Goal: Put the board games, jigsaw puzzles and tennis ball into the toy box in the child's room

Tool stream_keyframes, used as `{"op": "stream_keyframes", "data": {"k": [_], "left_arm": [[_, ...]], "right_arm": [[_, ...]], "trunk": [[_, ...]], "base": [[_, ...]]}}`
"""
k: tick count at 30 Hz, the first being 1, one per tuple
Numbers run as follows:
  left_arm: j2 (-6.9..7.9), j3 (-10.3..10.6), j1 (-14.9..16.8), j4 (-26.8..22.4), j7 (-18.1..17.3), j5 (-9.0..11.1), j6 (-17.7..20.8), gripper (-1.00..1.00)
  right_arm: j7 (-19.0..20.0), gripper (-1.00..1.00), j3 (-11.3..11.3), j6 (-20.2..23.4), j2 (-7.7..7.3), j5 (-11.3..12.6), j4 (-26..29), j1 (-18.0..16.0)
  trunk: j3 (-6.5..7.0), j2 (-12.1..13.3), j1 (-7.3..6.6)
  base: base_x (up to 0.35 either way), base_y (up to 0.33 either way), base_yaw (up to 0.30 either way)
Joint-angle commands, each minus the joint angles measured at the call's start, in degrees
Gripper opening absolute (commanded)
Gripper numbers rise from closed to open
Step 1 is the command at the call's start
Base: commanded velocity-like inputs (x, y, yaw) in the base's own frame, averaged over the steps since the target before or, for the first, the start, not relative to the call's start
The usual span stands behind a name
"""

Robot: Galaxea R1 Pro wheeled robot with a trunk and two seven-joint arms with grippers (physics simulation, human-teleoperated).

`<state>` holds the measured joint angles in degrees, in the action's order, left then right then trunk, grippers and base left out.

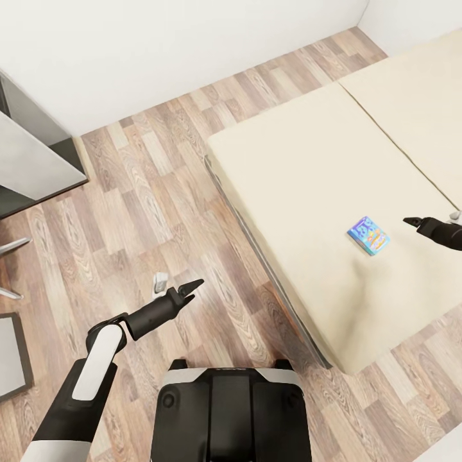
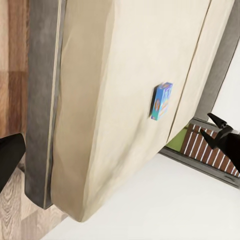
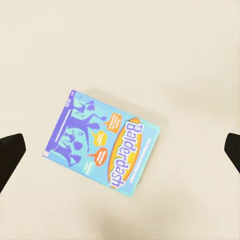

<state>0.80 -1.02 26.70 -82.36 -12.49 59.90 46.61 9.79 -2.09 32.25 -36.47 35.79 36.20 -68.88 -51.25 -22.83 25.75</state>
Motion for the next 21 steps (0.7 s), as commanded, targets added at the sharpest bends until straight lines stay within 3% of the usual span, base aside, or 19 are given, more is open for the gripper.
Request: {"op": "stream_keyframes", "data": {"k": [1,21], "left_arm": [[-0.01,-0.11,0.02,0.0,-0.24,-0.1,0.31,1.0],[-0.01,-0.28,-0.05,0.0,-0.22,-0.05,0.31,1.0]], "right_arm": [[0.21,1.0,-0.2,0.4,-0.01,-0.03,-0.04,-0.03],[-0.15,1.0,0.14,0.92,0.38,-0.09,-1.12,-0.42]], "trunk": [[-0.06,-0.09,0.04],[-0.06,-0.09,0.04]], "base": [[0.021,0.0,0.0],[0.029,0.0,0.0]]}}
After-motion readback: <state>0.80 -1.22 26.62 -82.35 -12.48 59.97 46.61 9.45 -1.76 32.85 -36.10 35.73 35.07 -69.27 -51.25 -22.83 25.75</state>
